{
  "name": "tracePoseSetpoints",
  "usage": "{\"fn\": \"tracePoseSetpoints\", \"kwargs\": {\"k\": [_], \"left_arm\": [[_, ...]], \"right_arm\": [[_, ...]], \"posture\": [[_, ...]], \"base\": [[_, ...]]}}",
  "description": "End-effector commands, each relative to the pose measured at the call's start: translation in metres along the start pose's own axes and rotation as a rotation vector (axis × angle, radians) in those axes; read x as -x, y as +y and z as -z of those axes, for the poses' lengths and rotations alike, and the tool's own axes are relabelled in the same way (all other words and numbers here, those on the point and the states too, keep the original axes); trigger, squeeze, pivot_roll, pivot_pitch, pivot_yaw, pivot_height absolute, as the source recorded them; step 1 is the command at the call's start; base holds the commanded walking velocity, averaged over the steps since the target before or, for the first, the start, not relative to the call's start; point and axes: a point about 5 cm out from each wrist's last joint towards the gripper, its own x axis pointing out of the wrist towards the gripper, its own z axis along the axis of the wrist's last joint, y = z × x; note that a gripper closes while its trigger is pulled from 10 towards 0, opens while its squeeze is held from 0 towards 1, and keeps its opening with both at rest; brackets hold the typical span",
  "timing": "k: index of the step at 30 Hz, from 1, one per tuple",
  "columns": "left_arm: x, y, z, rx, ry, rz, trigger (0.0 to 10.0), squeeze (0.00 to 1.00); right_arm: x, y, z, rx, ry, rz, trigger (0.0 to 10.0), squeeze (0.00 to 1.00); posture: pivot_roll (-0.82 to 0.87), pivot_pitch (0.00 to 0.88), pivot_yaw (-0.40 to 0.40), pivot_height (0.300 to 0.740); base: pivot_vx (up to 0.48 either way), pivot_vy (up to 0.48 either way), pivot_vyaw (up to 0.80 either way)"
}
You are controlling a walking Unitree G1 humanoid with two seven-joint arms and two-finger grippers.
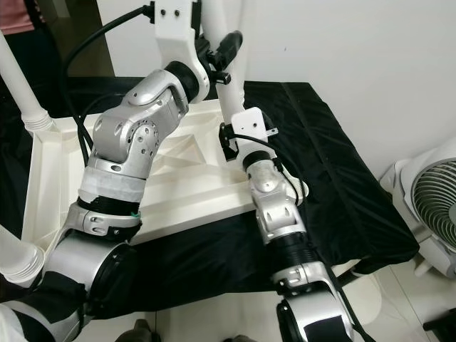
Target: Building children table
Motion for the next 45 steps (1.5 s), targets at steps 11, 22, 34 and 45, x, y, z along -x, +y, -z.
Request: {"fn": "tracePoseSetpoints", "kwargs": {"k": [11,22,34,45], "left_arm": [[-0.008,-0.019,-0.023,0.037,-0.042,-0.007,10.0,0.0],[-0.007,-0.031,-0.025,0.045,-0.044,0.026,10.0,0.0],[-0.007,-0.036,-0.024,0.041,-0.038,0.042,10.0,0.0],[-0.005,-0.043,-0.028,0.013,-0.058,0.082,10.0,0.0]], "right_arm": [[-0.015,-0.005,-0.017,0.077,-0.07,0.242,10.0,0.0],[-0.024,-0.009,-0.023,0.104,-0.071,0.321,10.0,0.0],[-0.027,-0.003,-0.024,0.103,-0.065,0.334,0.0,0.0],[-0.029,-0.007,-0.017,0.111,-0.019,0.354,0.0,0.0]], "posture": [[0.09,0.0,-0.058,0.74],[0.11,0.0,-0.069,0.74],[0.11,0.0,-0.071,0.74],[0.11,0.0,-0.072,0.74]], "base": [[0.0,0.0,0.0],[0.0,0.0,0.0],[0.0,0.0,0.0],[0.0,0.0,0.0]]}}
